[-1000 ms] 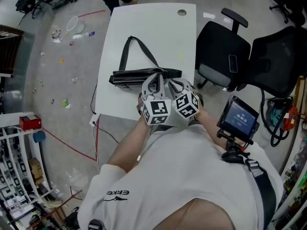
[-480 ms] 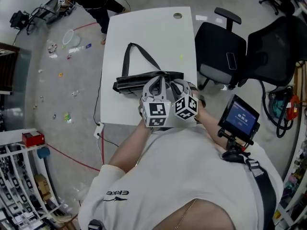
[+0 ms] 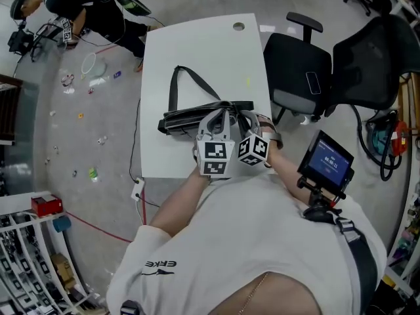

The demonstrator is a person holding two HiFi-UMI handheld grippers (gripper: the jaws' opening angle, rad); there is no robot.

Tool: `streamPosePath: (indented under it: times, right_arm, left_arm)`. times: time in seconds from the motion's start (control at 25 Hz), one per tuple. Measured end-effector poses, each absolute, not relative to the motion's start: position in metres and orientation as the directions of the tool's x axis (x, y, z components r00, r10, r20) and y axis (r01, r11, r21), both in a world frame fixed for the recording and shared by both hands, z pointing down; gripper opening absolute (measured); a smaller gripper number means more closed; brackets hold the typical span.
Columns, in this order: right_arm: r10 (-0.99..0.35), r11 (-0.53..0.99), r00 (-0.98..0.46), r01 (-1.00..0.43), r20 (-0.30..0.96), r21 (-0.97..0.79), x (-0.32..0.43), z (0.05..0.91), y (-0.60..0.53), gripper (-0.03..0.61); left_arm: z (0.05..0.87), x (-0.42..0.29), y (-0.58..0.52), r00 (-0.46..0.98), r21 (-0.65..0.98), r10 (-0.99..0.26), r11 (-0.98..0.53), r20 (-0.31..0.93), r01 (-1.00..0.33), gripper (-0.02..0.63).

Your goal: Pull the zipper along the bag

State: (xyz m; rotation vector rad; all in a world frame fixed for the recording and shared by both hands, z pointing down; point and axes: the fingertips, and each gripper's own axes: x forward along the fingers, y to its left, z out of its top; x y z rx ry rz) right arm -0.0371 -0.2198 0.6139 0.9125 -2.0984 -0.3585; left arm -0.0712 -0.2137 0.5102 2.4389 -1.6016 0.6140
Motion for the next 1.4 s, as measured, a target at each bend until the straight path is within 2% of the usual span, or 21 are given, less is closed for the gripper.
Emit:
streamPosePath:
  times: [0.4, 0.64, 1.4]
  right_arm:
    - [-0.727, 0.685, -0.388, -0.468, 0.567, 0.558, -0.026, 0.618, -0.228, 0.026]
    - [-0.733, 0.677, -0.357, -0.467, 0.579, 0.569, -0.114, 0.608, -0.199, 0.025]
    - [-0.749, 0.649, -0.292, -0.501, 0.595, 0.572, -0.082, 0.616, -0.214, 0.025]
  left_arm:
    - [0.511, -0.07, -0.223, 0.395, -0.004, -0.815, -0.438, 0.424, -0.899, 0.012]
    - [0.493, -0.17, -0.191, 0.42, 0.024, -0.816, -0.449, 0.397, -0.893, 0.012]
    - [0.484, -0.178, -0.198, 0.446, 0.095, -0.818, -0.444, 0.365, -0.891, 0.012]
